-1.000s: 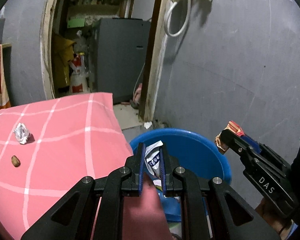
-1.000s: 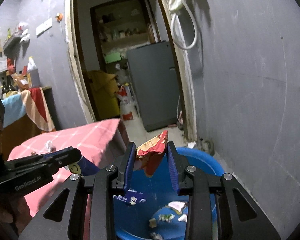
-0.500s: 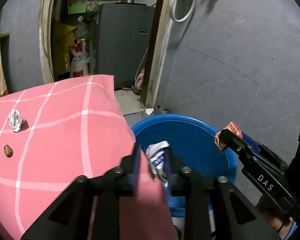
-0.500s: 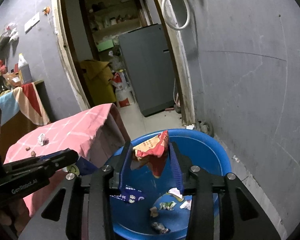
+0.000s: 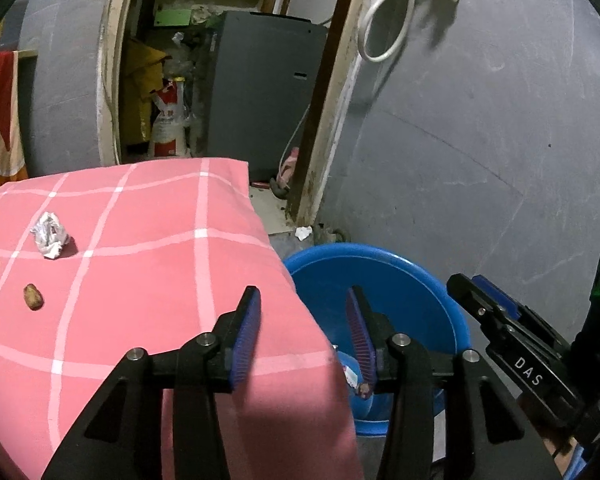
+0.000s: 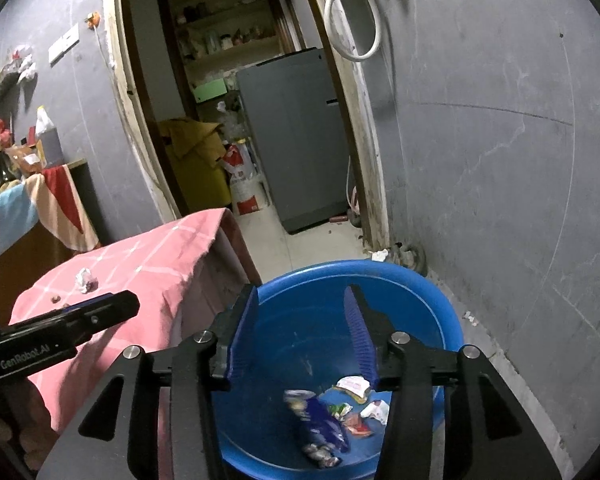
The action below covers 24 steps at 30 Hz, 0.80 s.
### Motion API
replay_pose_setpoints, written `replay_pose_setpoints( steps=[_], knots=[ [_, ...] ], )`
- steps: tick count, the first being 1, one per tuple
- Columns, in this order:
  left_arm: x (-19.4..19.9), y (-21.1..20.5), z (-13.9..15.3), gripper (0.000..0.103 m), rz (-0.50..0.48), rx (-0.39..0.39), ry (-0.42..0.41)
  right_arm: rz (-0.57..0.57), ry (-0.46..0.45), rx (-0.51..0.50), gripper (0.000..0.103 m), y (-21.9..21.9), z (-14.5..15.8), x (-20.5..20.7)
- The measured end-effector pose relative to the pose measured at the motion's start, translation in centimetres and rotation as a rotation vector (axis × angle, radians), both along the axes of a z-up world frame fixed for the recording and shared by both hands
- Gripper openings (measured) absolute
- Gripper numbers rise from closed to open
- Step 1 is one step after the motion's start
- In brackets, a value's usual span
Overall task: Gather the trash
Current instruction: 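Carry both wrappers over the blue bucket and open both tools, then move both open tools back over the table toward the foil and nuts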
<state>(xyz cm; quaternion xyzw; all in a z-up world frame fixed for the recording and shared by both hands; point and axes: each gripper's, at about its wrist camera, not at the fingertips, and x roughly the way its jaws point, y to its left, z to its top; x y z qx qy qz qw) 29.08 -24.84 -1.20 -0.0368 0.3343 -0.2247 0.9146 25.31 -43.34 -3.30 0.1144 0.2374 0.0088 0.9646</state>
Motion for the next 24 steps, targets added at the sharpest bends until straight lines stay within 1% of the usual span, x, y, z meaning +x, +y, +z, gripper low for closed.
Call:
replay_pose_setpoints(
  steps=[2, 5, 6, 7, 8, 9, 11, 12, 13, 14, 16, 17, 18, 24],
  knots=[
    [-0.2, 0.5, 0.4, 0.053, 0.012, -0.013, -0.017, 0.000, -0.014, -0.002, 0.048, 0.1, 0.4, -0.1],
    [-0.6, 1.6, 1.3, 0.059, 0.031, -0.040, -0.050, 0.005, -0.038, -0.011, 0.051, 0.6, 1.3, -0.4],
    [-0.7, 2.0, 1.5, 0.061, 0.039, -0.046, -0.060, 0.006, -0.047, -0.017, 0.055, 0.9, 1.6, -0.4],
    [-0.9, 2.6, 1.9, 0.065, 0.049, -0.052, -0.074, 0.009, -0.055, -0.021, 0.059, 1.1, 1.9, -0.5],
    [-1.0, 3.0, 2.2, 0.071, 0.058, -0.058, -0.086, 0.012, -0.067, -0.025, 0.068, 1.4, 2.2, -0.5],
    [-1.2, 3.5, 2.5, 0.074, 0.069, -0.066, -0.101, 0.015, -0.082, -0.028, 0.075, 1.7, 2.6, -0.7],
    [-1.7, 4.9, 3.2, 0.082, 0.093, -0.090, -0.140, 0.021, -0.109, -0.039, 0.077, 2.4, 3.4, -0.9],
    [-1.9, 5.4, 3.5, 0.085, 0.102, -0.098, -0.156, 0.026, -0.120, -0.045, 0.080, 2.8, 3.7, -1.0],
    [-2.2, 6.1, 3.9, 0.090, 0.113, -0.104, -0.176, 0.031, -0.130, -0.049, 0.083, 3.1, 4.1, -1.0],
    [-2.5, 6.8, 4.3, 0.096, 0.127, -0.105, -0.198, 0.037, -0.143, -0.050, 0.087, 3.4, 4.5, -1.1],
    [-3.1, 7.9, 5.0, 0.100, 0.157, -0.095, -0.246, 0.046, -0.171, -0.052, 0.094, 4.1, 5.1, -1.3],
    [-3.4, 8.4, 5.4, 0.100, 0.170, -0.087, -0.271, 0.051, -0.187, -0.054, 0.101, 4.5, 5.4, -1.5],
    [-3.8, 8.9, 5.7, 0.100, 0.178, -0.082, -0.288, 0.058, -0.204, -0.056, 0.103, 5.0, 5.8, -1.6],
    [-5.5, 12.3, 7.1, 0.100, 0.254, -0.067, -0.365, 0.103, -0.283, -0.072, 0.103, 8.0, 7.5, -2.1]
  ],
)
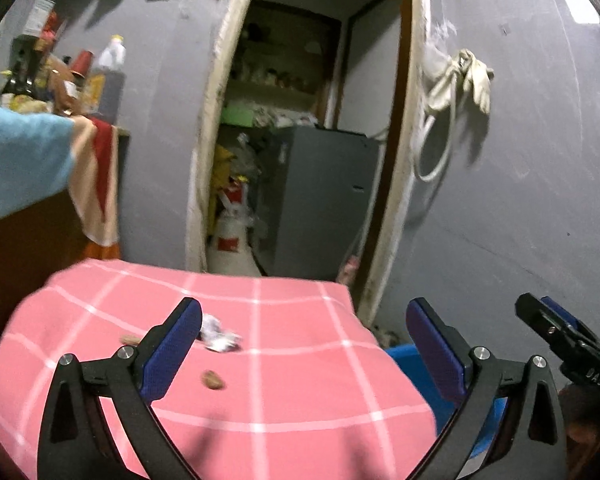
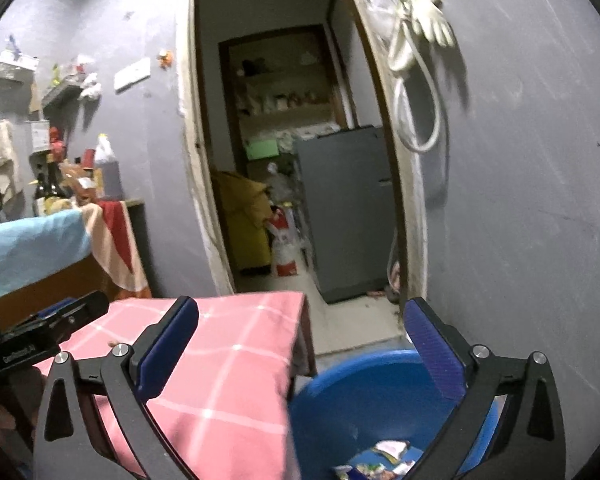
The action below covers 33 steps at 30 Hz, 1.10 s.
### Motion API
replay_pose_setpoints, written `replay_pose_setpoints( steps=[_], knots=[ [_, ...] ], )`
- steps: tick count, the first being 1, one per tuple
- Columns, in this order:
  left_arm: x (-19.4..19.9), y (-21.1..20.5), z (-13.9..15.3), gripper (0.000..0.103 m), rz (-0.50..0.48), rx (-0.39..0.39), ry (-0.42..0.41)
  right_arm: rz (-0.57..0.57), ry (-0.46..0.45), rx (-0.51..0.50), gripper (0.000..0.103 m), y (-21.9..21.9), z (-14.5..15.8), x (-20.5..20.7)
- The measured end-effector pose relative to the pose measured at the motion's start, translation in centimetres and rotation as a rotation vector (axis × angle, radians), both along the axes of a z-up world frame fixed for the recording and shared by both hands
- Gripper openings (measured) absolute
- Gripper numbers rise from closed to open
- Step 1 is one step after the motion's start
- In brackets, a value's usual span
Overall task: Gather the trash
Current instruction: 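Move both open tools back over the table toward the foil and nuts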
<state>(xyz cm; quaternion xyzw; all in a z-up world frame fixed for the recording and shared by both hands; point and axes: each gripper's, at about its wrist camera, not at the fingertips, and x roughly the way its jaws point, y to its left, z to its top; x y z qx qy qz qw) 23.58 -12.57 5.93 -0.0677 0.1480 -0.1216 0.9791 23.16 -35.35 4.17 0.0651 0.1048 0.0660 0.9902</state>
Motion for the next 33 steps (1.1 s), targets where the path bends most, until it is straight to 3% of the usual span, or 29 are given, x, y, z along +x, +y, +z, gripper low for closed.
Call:
replay_pose_setpoints(
  steps=[14, 26, 33],
  knots=[
    [-3.6, 7.5, 1.9, 0.101, 0.146, 0.035, -0.135, 0.110, -0.145, -0.029, 0.103, 7.4, 3.0, -1.1],
    [-4.8, 12.9, 1.5, 0.101, 0.263, 0.047, -0.171, 0.183, -0.171, -0.029, 0.103, 12.4, 2.5, -0.3],
    [-4.4, 15.0, 0.2, 0.101, 0.284, 0.056, -0.162, 0.220, -0.151, -0.048, 0.103, 15.0, 1.4, 1.1]
  ],
)
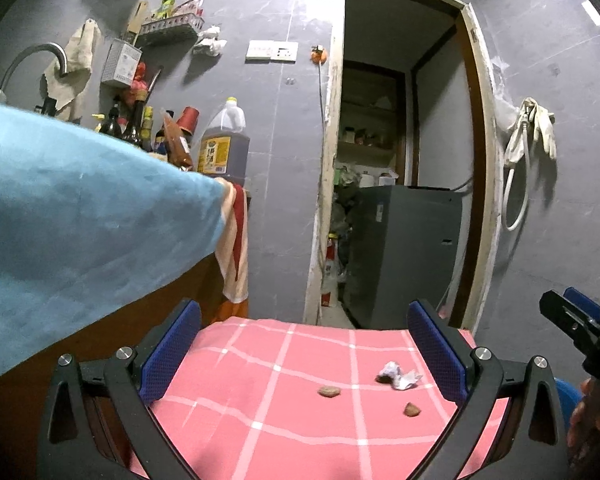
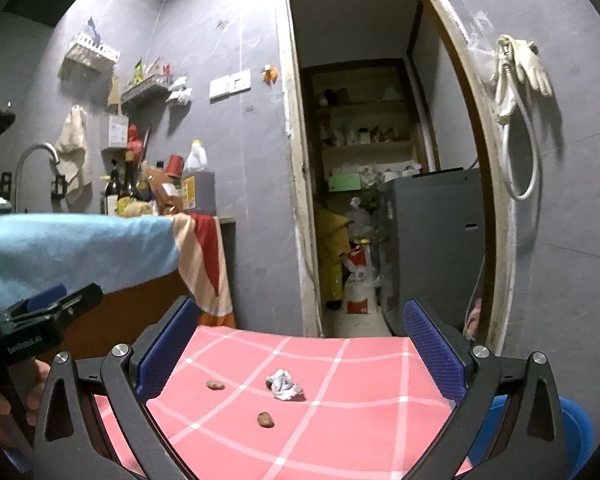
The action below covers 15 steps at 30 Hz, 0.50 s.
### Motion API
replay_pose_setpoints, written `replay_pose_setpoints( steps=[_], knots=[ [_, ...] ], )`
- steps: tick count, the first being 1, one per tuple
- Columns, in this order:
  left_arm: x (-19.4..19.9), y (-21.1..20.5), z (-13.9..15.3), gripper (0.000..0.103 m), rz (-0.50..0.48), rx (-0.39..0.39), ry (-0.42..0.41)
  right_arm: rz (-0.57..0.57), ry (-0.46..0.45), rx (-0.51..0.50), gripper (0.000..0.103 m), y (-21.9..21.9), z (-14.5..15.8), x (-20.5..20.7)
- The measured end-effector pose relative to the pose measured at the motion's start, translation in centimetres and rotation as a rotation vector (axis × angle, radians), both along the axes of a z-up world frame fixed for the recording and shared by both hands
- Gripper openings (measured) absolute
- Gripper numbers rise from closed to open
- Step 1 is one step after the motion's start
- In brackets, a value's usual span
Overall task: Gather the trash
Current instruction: 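Move both open tools back over the table toward the foil and nuts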
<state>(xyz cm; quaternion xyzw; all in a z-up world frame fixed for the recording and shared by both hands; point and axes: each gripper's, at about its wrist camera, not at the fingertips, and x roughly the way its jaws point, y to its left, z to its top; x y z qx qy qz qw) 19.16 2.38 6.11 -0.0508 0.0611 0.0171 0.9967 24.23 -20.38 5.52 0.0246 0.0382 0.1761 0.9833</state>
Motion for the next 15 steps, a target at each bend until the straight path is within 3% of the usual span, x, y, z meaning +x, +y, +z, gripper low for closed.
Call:
replay_pose_setpoints(
  steps=[15],
  knots=[
    [3.9, 1.0, -3.1, 0.101, -0.030, 0.049, 0.164, 0.028, 0.166, -0.092, 0.103, 2.4, -3.5, 3.8]
  ],
)
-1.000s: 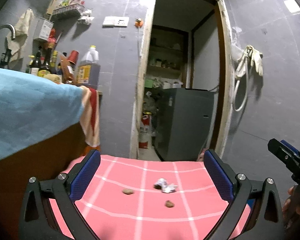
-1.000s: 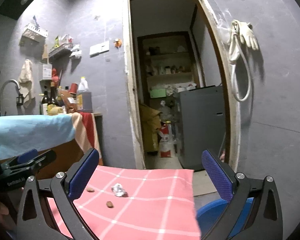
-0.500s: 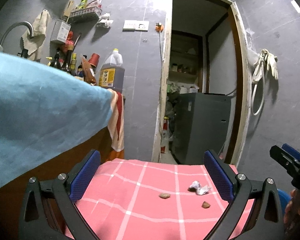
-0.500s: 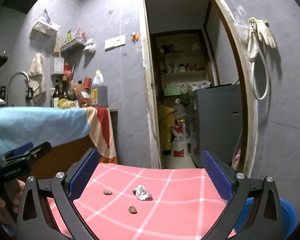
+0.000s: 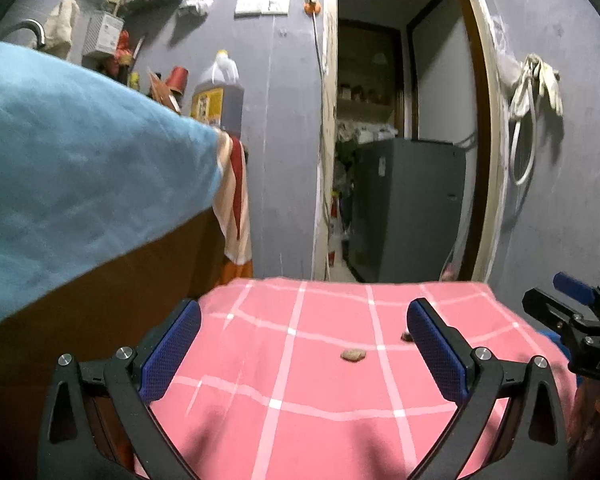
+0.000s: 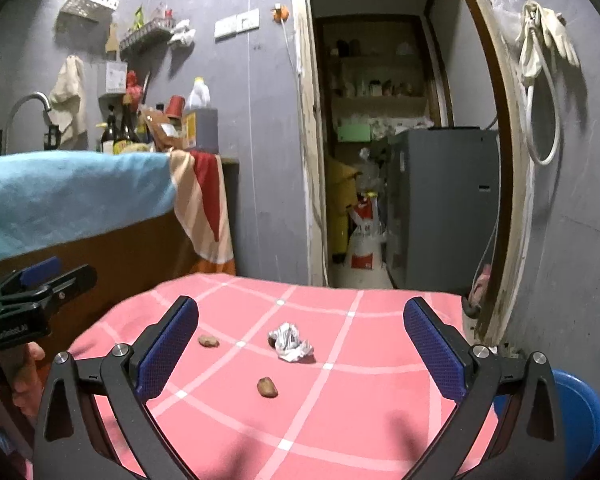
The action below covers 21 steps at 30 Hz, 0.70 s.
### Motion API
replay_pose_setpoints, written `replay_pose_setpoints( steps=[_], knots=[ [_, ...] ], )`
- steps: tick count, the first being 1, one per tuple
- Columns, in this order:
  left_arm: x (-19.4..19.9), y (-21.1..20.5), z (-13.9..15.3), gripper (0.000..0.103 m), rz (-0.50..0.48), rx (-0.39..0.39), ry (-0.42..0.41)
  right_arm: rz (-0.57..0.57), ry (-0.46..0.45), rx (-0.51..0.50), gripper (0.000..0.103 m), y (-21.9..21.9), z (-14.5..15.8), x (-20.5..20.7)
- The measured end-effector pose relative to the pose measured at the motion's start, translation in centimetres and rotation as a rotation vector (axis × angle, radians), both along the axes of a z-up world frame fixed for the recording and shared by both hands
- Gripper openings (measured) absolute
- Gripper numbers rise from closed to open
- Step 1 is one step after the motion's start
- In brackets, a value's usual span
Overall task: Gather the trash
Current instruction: 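Move both open tools back over the table toward the foil and nuts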
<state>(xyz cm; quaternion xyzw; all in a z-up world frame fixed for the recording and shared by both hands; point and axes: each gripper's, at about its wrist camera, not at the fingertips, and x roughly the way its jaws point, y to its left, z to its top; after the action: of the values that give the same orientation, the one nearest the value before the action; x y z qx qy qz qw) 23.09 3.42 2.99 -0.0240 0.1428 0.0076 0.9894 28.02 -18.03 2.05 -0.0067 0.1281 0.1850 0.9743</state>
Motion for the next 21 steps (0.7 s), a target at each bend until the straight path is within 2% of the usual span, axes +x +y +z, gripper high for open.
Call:
replay_pose_setpoints(
  steps=[8, 13, 18, 21],
  knots=[
    [3.1, 0.0, -1.6, 0.101, -0.033, 0.015, 0.155, 0.025, 0.084, -0.050, 0.103, 1.1, -1.1, 1.7],
    [5.0, -0.5, -2.7, 0.101, -0.087, 0.037, 0.256, 0.034, 0.159, -0.055, 0.101, 1.2, -1.9, 2.9],
    [6.4, -1.2, -3.6, 0.101, -0.119, 0.055, 0.320, 0.040, 0.248, -0.046, 0.086, 1.0, -2.6, 4.3],
    [7.2, -1.3, -4.1, 0.101, -0.131, 0.051, 0.353, 0.055, 0.304, -0.052, 0.082, 1.1, -3.2, 5.1]
  ],
)
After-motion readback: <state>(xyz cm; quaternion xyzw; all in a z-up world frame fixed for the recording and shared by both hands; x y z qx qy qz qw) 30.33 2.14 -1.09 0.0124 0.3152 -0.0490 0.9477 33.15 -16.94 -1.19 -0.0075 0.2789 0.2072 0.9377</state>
